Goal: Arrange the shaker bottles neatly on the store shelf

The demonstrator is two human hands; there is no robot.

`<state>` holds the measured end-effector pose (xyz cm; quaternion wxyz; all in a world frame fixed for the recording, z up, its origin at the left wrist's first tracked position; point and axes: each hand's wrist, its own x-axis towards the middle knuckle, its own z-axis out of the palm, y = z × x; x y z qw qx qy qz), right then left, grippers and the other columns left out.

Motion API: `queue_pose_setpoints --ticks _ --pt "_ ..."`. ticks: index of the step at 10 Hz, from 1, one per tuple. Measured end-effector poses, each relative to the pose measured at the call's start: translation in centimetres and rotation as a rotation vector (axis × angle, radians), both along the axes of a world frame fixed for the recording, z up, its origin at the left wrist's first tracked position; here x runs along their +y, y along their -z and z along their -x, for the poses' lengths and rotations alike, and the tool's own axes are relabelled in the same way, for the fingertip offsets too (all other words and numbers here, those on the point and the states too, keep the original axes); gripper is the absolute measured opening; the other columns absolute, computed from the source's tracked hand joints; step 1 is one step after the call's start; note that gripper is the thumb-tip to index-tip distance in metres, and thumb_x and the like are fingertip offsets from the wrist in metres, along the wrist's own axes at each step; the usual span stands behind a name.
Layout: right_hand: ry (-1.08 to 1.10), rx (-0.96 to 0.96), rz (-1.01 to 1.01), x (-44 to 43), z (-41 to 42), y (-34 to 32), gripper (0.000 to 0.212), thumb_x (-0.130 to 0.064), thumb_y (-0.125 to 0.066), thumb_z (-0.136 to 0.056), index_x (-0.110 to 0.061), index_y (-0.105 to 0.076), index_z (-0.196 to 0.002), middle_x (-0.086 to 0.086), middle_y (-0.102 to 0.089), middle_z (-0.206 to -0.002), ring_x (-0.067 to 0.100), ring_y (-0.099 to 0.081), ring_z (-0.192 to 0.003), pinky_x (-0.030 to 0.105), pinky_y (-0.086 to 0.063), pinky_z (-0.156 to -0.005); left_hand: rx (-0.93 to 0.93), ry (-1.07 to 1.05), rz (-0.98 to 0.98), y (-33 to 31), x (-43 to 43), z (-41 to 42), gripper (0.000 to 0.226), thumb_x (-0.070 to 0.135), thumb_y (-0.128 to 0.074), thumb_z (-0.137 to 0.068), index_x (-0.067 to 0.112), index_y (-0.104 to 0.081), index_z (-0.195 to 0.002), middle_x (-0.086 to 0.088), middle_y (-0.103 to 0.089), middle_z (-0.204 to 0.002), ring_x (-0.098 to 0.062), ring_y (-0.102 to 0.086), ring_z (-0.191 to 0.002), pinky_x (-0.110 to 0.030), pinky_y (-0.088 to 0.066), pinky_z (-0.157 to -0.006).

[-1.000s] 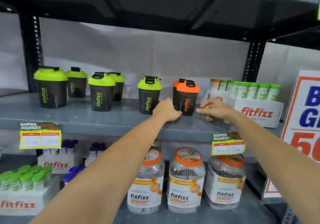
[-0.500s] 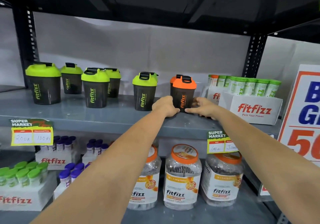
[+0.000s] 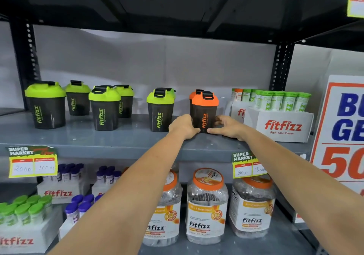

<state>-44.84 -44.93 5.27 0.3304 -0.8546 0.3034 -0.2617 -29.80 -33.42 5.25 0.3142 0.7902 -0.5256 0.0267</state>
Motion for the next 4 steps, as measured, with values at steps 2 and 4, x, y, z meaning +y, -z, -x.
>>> queue_pose_setpoints --ticks 2,4 --pt "0.004 0.128 0.066 0.1 0.0 -0.3 0.057 -0.028 -0.075 -0.081 -0.015 -0.05 -0.13 0.004 -0.058 -0.13 0.013 -0.054 -0.112 0.025 -0.039 -0.091 -0.043 -0.04 0.002 -0.1 1.0 0.6 0.044 0.046 -0.071 -0.078 0.013 -0.061 -0.106 -0.005 -0.066 -0.105 -0.026 -0.062 -0.097 -0.034 -0.05 -0.073" --pt "0.212 0.222 0.178 1.8 0.5 -0.9 0.065 -0.034 -0.073 -0.082 -0.009 -0.045 -0.134 0.013 -0.059 -0.129 0.026 -0.056 -0.115 0.034 -0.044 -0.091 -0.116 -0.018 0.022 0.1 2.8 1.0 0.042 0.038 -0.071 -0.081 0.007 -0.058 -0.106 -0.013 -0.063 -0.108 -0.03 -0.061 -0.096 -0.034 -0.046 -0.069"
